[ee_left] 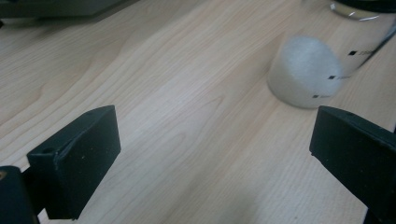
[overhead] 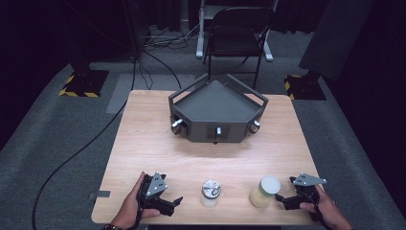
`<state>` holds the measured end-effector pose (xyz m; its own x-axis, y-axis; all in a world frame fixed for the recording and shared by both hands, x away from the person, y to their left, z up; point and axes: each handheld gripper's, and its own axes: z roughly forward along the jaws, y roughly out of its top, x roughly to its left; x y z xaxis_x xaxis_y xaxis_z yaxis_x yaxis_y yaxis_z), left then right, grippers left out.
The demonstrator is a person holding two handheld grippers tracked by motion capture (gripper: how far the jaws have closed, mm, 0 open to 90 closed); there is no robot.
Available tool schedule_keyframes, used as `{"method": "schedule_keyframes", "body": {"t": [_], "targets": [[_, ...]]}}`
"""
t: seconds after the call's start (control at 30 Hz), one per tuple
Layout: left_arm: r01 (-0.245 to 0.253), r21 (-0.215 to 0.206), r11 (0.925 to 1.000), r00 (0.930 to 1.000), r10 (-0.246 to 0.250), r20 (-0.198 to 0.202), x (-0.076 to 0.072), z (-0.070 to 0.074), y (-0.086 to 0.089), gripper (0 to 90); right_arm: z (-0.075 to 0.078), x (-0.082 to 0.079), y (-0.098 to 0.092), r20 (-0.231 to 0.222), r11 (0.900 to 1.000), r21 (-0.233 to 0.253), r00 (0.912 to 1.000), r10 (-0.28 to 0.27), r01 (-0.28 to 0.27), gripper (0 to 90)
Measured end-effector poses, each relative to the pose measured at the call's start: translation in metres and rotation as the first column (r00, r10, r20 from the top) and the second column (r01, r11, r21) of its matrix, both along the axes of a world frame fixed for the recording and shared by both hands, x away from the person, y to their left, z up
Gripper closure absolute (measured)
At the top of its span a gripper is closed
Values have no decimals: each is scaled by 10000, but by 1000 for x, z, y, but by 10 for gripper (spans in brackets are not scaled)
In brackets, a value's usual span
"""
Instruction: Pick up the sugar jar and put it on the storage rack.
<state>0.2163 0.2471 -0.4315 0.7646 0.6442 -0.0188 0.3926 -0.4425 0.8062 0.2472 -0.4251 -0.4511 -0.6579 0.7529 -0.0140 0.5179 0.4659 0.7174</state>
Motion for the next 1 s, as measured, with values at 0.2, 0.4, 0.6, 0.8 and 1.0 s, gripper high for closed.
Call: {"method": "schedule_keyframes", "body": {"t": [0.2, 0.4, 0.6, 0.8, 1.0], "targets": [[464, -156, 9988, 9989, -464, -24, 1, 3, -7, 13, 0, 0, 0, 1, 10000, -5, 10000, 3, -3, 0], [856, -219, 9961, 9962, -858, -116, 5, 5, -16, 13, 0, 0, 0, -2, 10000, 0, 10000, -2, 2, 0], [1173, -121, 9930, 9929, -1175, -189, 7, 5, -25, 13, 0, 0, 0, 0, 10000, -4, 10000, 2, -2, 0], [1474, -267, 9887, 9880, -1484, -427, 14, 5, -34, 13, 0, 0, 0, -1, 10000, 0, 10000, -2, 2, 0], [1698, -304, 9850, 9837, -1713, -553, 20, 4, -42, 14, 0, 0, 0, -2, 10000, 1, 10000, -2, 2, 0]]}}
